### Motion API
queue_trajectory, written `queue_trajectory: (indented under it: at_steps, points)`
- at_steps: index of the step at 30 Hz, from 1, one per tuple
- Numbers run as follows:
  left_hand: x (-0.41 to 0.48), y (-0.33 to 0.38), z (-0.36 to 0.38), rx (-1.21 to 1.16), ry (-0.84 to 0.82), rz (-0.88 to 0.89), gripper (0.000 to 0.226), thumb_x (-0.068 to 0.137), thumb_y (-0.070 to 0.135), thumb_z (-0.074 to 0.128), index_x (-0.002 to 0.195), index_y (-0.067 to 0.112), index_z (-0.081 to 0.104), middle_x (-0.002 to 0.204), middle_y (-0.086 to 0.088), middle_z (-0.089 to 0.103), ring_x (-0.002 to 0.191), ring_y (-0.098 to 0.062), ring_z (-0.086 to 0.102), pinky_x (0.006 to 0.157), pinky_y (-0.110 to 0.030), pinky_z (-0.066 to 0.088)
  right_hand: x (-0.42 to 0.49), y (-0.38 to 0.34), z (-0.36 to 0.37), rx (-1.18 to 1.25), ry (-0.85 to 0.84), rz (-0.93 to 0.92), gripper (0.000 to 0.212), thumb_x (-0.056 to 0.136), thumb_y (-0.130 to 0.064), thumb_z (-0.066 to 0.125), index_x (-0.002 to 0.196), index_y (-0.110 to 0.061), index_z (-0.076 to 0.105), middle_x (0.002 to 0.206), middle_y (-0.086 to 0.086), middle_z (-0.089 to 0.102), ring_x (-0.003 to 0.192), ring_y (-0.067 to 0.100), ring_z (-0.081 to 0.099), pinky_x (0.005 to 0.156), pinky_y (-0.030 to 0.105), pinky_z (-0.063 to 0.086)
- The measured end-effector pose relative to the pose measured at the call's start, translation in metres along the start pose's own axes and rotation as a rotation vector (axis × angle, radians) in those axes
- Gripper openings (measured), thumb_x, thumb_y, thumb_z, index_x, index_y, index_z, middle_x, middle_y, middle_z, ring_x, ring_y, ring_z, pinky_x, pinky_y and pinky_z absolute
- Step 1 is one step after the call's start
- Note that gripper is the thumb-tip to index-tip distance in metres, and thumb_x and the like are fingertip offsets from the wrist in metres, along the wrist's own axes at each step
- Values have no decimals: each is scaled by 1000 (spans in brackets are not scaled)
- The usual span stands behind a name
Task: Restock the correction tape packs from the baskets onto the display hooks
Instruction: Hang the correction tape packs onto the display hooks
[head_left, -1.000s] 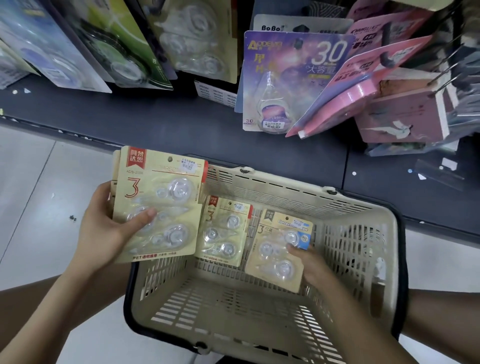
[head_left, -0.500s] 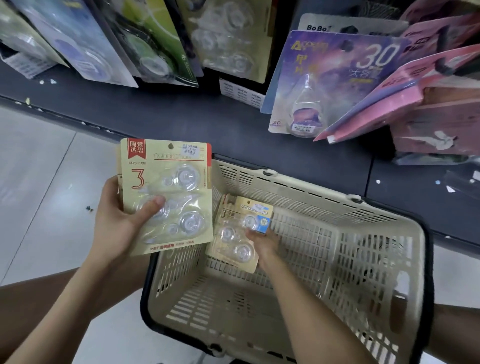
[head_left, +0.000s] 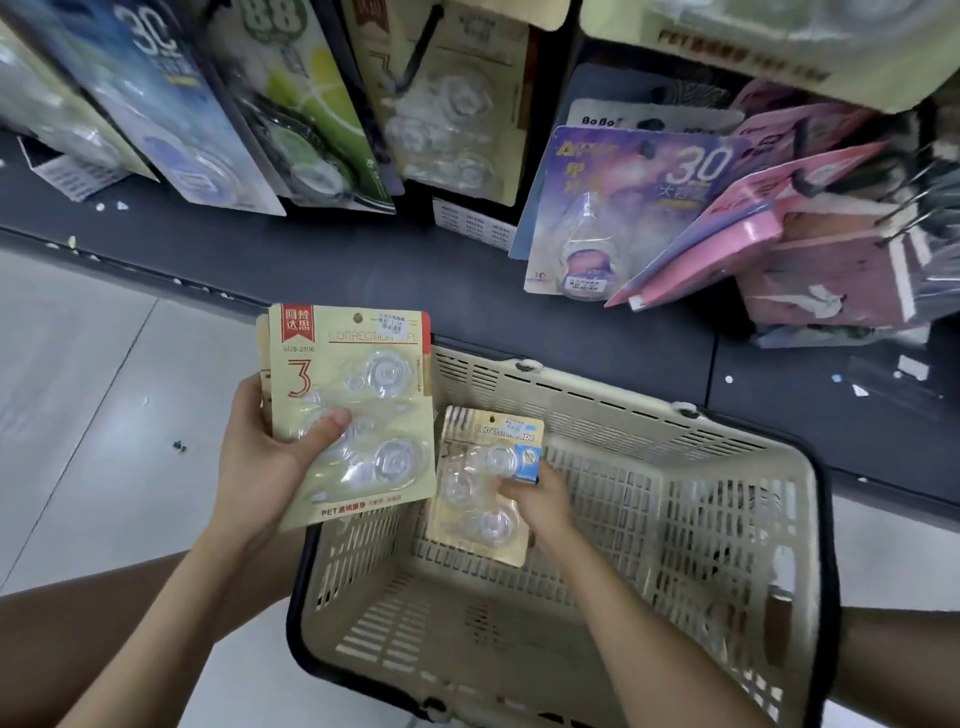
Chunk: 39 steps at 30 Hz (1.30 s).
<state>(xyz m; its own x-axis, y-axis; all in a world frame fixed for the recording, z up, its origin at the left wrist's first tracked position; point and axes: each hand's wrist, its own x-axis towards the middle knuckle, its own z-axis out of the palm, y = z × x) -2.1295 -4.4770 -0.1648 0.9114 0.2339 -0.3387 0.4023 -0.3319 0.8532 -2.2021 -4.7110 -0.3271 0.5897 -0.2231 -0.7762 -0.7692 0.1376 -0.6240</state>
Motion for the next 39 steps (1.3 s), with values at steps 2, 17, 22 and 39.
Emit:
queue_trajectory:
  at_steps: [2,17,22,39]
  points:
    - [-4,5,1,-6,-10,8,53,77,17,81,118,21,48,109,7,65,97,-12,66,80,-32,53,-13,-11,-27,25,-67,-20,28,81,5,73,95,-18,68,94,-1,74,94,24,70,75,28,55]
    - [-75,85,-5,-50,-127,193,48,76,23,86,106,35,51,106,12,66,87,2,65,71,-23,50,-135,-137,-122,106,-423,-348,91,35,-42,99,114,-12,65,109,9,73,97,24,70,83,35,56]
    - [-101,128,4,-172,-180,261,40,79,14,80,106,28,55,102,8,69,90,-4,67,74,-22,49,-171,-178,-127,152,-472,-496,60,55,-27,92,110,-14,70,113,14,71,99,26,70,85,37,56]
    - [-132,247,3,-202,-106,581,45,77,13,81,105,34,52,100,23,70,92,10,64,77,-22,48,-252,-269,-194,367,-287,-823,85,48,-36,97,120,-10,61,118,13,71,103,27,70,77,36,60]
